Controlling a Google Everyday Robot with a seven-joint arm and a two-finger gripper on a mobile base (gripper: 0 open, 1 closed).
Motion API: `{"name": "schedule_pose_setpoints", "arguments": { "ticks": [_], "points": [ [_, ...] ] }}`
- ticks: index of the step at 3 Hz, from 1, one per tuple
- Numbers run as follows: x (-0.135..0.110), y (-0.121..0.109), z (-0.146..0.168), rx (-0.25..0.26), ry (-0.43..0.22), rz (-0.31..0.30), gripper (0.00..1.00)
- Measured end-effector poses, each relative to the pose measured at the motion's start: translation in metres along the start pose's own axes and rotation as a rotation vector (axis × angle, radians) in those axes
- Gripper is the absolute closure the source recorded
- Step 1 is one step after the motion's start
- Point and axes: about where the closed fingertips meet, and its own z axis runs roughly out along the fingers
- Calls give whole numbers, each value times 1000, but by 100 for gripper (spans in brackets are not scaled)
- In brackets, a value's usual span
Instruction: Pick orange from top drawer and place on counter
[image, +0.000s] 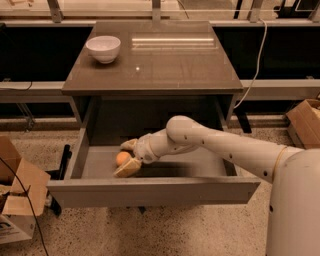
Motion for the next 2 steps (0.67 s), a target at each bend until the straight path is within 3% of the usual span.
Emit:
{"name": "schedule_pose_setpoints", "arguments": {
  "ticks": [2],
  "points": [
    [-6,8,-2,22,-8,-5,73]
  ]
}}
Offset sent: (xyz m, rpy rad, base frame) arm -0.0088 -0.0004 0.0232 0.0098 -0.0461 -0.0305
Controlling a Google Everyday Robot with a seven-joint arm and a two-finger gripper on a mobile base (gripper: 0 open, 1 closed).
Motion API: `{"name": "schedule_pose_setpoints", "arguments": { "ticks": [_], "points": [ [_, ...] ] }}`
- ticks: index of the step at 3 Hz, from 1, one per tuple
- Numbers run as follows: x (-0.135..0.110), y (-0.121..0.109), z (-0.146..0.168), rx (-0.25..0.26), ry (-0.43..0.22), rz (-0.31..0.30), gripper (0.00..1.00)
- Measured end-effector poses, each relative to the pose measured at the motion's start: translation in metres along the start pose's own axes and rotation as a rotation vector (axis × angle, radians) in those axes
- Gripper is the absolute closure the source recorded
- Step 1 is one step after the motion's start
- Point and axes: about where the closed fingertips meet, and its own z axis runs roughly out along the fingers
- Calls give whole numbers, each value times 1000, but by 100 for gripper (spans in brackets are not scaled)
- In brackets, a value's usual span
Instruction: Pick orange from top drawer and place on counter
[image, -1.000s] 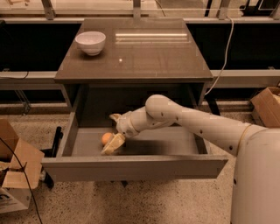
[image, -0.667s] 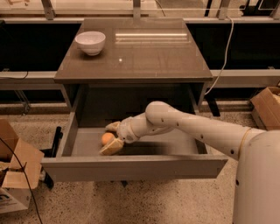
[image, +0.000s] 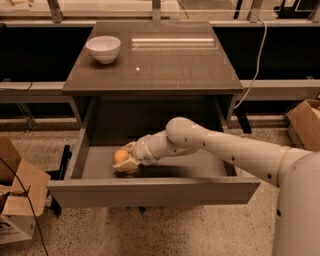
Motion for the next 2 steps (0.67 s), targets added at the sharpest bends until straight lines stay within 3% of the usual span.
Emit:
{"name": "schedule_pose_setpoints", "arguments": {
  "ticks": [1,2],
  "points": [
    [-22,15,-19,19,-75,1,96],
    [-59,37,-66,46,-118,-13,100]
  ]
}}
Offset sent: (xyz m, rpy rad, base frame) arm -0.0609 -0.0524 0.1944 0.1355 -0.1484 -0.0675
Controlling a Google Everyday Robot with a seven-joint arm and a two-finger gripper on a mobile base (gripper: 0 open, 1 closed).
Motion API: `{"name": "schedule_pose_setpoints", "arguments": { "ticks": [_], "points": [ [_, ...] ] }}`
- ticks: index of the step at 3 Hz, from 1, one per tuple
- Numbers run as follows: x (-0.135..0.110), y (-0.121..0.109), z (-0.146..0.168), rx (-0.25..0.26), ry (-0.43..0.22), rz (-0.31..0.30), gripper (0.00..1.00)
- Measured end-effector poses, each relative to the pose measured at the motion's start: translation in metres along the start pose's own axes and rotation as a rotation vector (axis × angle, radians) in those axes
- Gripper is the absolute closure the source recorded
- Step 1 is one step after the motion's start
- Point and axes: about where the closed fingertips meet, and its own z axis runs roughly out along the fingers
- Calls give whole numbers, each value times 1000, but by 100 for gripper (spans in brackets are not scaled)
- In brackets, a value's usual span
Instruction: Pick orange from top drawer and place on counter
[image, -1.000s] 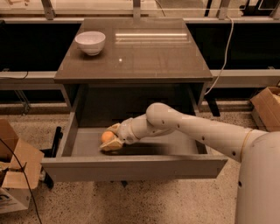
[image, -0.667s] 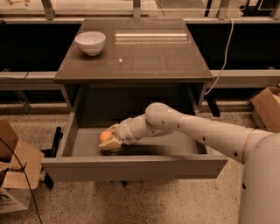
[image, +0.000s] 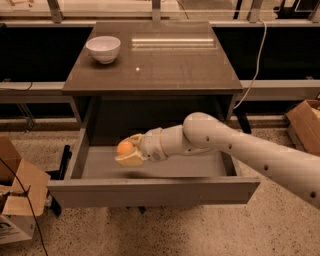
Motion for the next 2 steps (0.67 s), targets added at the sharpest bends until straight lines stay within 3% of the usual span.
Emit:
{"name": "schedule_pose_setpoints", "arguments": {
  "ticks": [1,2],
  "points": [
    [-58,-6,-52,66,49,-58,100],
    [-107,-36,-103,139,157,-107,100]
  ]
}}
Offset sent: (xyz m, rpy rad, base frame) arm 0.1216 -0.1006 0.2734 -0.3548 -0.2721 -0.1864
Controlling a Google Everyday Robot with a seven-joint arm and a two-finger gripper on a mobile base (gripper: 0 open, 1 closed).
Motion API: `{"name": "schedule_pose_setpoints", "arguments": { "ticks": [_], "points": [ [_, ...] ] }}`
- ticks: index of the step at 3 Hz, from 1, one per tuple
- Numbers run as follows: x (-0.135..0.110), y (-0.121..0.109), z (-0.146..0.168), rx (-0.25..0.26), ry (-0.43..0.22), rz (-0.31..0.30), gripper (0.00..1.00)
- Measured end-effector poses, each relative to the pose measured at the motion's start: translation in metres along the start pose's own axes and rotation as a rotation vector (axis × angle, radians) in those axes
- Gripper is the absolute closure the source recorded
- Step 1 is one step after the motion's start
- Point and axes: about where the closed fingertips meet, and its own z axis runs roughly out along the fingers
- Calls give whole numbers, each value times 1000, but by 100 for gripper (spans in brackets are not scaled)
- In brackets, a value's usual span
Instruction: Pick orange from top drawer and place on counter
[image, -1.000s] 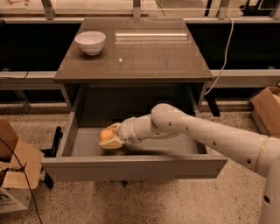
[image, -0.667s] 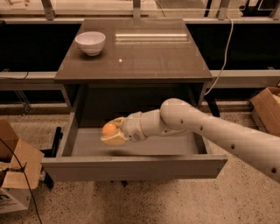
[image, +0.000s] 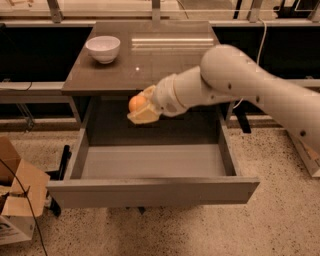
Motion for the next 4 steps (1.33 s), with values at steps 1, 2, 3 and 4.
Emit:
{"name": "schedule_pose_setpoints", "arguments": {
  "ticks": [1,2,3,4],
  "points": [
    [-26,-46,-30,62,43,-29,100],
    [-29,-49,-32,68,36,-33,100],
    [-21,-59,-42,141,42,1,100],
    [-4,-100,-67,292,54,54,100]
  ]
}}
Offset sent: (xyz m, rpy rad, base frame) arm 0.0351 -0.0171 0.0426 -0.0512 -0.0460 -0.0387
